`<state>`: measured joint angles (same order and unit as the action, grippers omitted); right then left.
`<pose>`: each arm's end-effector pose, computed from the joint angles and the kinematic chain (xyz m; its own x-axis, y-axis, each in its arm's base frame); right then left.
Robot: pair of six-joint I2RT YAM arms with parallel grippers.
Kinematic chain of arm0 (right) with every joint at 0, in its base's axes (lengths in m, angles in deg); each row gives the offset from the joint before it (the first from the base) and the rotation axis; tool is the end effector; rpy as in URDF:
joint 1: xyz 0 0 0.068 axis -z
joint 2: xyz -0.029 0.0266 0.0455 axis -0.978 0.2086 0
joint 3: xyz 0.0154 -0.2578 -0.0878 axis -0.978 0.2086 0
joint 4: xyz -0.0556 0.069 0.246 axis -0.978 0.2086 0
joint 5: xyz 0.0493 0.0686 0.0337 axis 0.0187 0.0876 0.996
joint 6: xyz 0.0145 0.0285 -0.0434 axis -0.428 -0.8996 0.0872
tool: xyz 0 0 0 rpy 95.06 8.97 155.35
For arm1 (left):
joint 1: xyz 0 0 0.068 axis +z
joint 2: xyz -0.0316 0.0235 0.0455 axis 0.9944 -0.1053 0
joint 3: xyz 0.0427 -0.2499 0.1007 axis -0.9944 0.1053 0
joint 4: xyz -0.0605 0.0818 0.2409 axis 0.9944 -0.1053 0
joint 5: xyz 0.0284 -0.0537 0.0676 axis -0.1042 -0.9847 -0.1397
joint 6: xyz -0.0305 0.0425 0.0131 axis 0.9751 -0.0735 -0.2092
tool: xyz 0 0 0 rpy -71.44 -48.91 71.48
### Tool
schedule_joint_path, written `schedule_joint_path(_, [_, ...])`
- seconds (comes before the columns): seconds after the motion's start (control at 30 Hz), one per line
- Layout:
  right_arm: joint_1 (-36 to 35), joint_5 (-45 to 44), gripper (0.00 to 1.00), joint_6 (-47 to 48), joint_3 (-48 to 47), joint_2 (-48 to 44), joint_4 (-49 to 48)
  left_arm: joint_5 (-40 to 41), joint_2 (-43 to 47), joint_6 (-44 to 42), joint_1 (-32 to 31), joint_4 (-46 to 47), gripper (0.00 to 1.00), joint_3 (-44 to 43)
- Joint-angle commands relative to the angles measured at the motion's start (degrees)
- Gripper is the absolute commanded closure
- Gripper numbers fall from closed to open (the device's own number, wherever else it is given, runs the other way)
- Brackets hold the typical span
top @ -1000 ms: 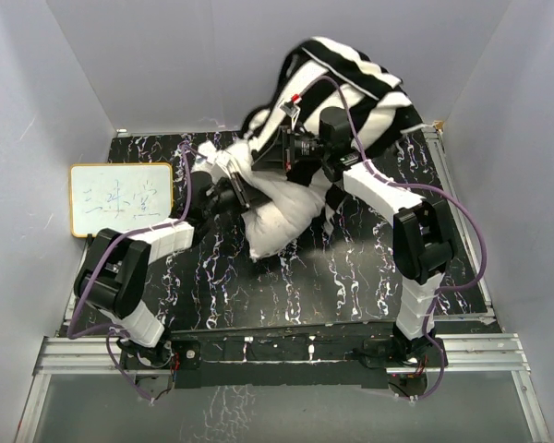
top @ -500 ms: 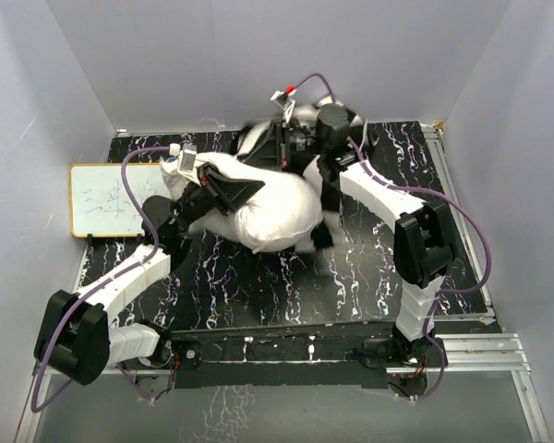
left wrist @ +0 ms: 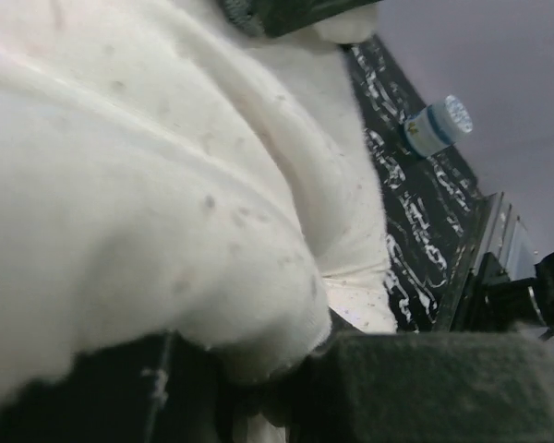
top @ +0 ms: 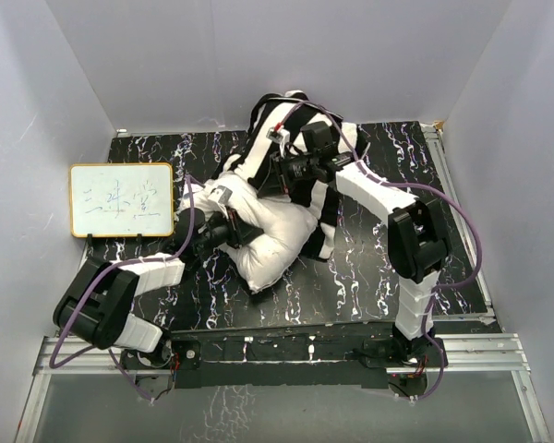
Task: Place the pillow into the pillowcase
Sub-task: Stuff the pillow into the pillowcase.
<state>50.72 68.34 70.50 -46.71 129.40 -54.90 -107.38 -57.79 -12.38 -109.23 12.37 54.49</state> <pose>0.3784 0.2275 0.2861 -0.6503 -0.2041 -0.7318 -0.7578 0.2417 0.6060 0.2408 -0.1331 0.2095 -0.4323 -0.2741 -0.8590 0.6943 0.5066 -0.5111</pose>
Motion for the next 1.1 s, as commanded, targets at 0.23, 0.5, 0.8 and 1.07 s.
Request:
schedule_joint_path(0.23, [-3.06, 1.55, 0.56, 39.69, -4.78, -4.77, 34.93, 11.79, 0.61, 0.20, 0.48, -10.75, 0.45, 1.27])
schedule_joint_path(0.5, [12.88, 0.79, 0.13, 43.00, 15.68, -26.81, 23.33, 2.66, 21.92, 15.17, 10.61, -31.10, 0.03, 1.87])
schedule_joint_path(0.8, [21.98, -9.17, 0.01, 29.57, 46.16, -35.31, -9.29, 16.17, 26.86, 1.07, 1.13, -69.66, 0.05, -18.51])
schedule_joint_path(1.07, [20.00, -16.54, 0.01, 9.52, 52.51, -27.47, -31.71, 46.76, 17.14, -15.66, -29.13, -67.10, 0.02, -25.24])
